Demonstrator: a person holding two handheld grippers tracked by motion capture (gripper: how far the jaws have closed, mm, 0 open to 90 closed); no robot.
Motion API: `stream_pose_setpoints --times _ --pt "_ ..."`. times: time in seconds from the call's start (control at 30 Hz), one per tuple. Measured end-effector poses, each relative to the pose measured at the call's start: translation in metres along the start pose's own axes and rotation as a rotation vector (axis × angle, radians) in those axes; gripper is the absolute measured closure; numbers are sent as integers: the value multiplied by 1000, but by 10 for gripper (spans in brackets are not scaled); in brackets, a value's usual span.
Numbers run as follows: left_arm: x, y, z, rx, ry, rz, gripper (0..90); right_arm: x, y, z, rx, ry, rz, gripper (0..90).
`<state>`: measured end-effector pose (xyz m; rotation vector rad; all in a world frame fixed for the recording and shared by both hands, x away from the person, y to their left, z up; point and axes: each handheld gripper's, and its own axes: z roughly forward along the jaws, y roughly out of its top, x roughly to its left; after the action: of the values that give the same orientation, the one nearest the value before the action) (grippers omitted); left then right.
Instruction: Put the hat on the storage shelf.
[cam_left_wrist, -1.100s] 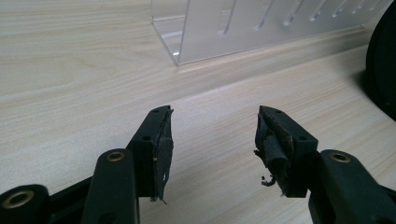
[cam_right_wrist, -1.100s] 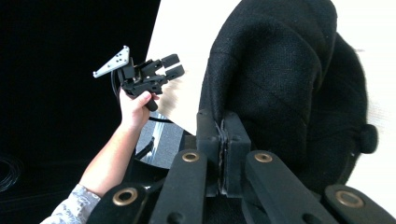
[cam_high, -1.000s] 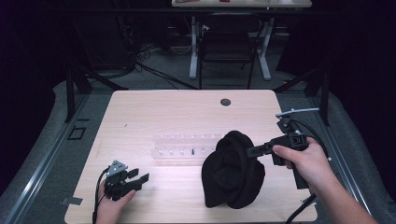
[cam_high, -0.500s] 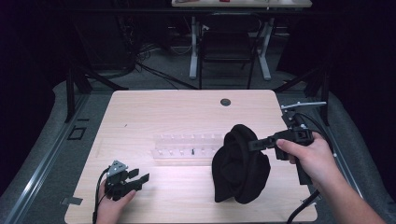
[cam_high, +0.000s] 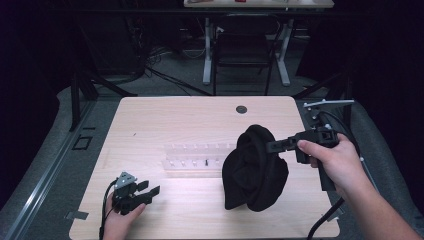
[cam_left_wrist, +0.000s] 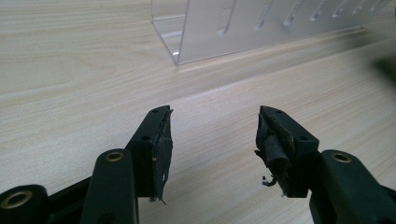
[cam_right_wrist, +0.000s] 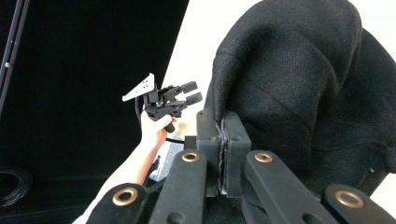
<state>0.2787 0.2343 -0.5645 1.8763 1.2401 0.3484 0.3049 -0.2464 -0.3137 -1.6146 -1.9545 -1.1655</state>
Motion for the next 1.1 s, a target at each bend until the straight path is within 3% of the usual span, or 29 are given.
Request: stream_pose_setpoints --times 0.5,0.93,1.1 --pt "-2 0 1 0 -3 2 457 17 14 -7 -28 15 -15 884" --pt "-1 0 1 0 1 10 457 28 27 2 -50 21 -24 884" --pt "-2 2 -1 -21 15 23 465 30 33 7 -51 22 -32 884"
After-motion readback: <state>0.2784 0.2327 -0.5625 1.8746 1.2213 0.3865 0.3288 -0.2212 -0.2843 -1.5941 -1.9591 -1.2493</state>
